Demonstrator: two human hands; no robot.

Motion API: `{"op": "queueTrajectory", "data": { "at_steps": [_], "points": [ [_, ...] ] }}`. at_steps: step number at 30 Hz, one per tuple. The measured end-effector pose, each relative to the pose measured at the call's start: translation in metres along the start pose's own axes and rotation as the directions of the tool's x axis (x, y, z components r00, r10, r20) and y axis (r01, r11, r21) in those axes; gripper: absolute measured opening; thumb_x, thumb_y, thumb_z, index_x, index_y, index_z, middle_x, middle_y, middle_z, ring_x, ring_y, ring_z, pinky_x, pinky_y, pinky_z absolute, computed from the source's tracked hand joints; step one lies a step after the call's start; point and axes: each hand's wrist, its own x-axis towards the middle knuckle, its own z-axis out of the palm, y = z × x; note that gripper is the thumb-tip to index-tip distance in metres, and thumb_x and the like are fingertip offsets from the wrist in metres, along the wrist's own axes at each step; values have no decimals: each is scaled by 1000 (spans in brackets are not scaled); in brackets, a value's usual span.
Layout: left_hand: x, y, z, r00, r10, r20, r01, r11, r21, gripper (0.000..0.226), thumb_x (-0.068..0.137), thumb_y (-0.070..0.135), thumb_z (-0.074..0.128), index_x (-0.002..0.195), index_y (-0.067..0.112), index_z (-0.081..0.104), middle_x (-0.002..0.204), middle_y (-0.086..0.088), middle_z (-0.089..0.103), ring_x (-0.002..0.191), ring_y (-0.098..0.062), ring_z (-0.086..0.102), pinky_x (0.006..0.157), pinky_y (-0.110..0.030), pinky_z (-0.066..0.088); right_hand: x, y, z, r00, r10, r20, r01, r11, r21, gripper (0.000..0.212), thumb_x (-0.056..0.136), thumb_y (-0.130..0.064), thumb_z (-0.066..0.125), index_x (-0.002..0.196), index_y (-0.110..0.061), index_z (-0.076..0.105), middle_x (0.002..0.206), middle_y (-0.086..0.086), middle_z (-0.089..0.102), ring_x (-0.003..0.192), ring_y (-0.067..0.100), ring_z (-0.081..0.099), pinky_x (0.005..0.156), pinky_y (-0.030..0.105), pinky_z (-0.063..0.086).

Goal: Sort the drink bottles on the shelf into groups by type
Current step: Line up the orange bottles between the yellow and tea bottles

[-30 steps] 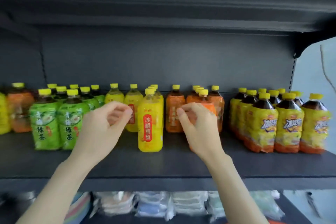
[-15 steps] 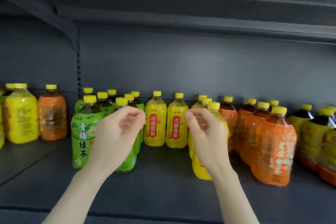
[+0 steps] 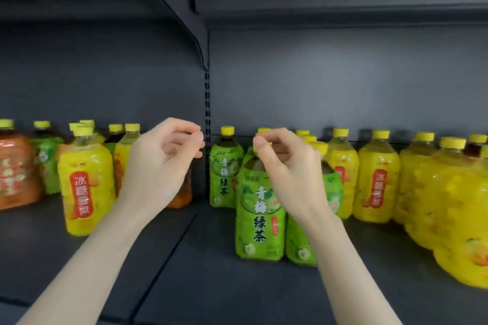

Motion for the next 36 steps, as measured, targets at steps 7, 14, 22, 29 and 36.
{"op": "queueTrajectory", "data": {
  "at_steps": [7, 14, 22, 29, 36],
  "points": [
    [16, -83, -81, 996, -37, 86, 38, 999, -7, 10, 88, 19, 63, 88, 28, 66, 83, 5, 71, 83, -10, 67, 75, -22, 51, -14, -26, 116, 999, 40, -23, -42, 993, -113, 16, 92, -29, 61, 96, -15, 69, 88, -4, 70, 80, 6, 63, 78, 28, 52],
    [47, -153, -105, 1000, 0, 16, -1, 999, 45, 10, 89, 19, 61, 98, 21, 64, 97, 10, 66, 94, -1, 60, 76, -9, 44, 14, -18, 185, 989, 145, 8, -140, 965, -221, 14, 93, -28, 59, 96, -18, 67, 85, -10, 67, 74, -9, 58, 66, 7, 45],
    [45, -204, -109, 986, 169, -7, -167, 976, 138, 19, 87, 18, 59, 103, 10, 62, 100, 4, 58, 88, -11, 58, 73, -14, 48, 47, 50, 243, 949, 299, 95, -271, 933, -236, 45, 90, -39, 63, 127, -15, 53, 124, 4, 60, 114, 18, 56, 95, 34, 49],
    [41, -211, -109, 980, 192, 46, -195, 974, 110, 21, 86, 19, 58, 105, 12, 62, 101, 8, 56, 84, -6, 57, 69, -7, 44, 54, 93, 280, 872, 456, 177, -449, 890, -79, 83, 84, -47, 67, 148, -23, 19, 138, 9, 49, 119, 23, 53, 102, 43, 46],
    [37, -217, -131, 978, 209, 13, -209, 978, -6, 18, 86, 18, 59, 101, 8, 62, 96, 4, 59, 87, -3, 58, 60, -10, 45, 39, 81, 271, 901, 416, 123, -406, 909, -99, 74, 87, -41, 66, 145, -24, 25, 129, 6, 57, 111, 26, 61, 94, 49, 53]
  ]
}}
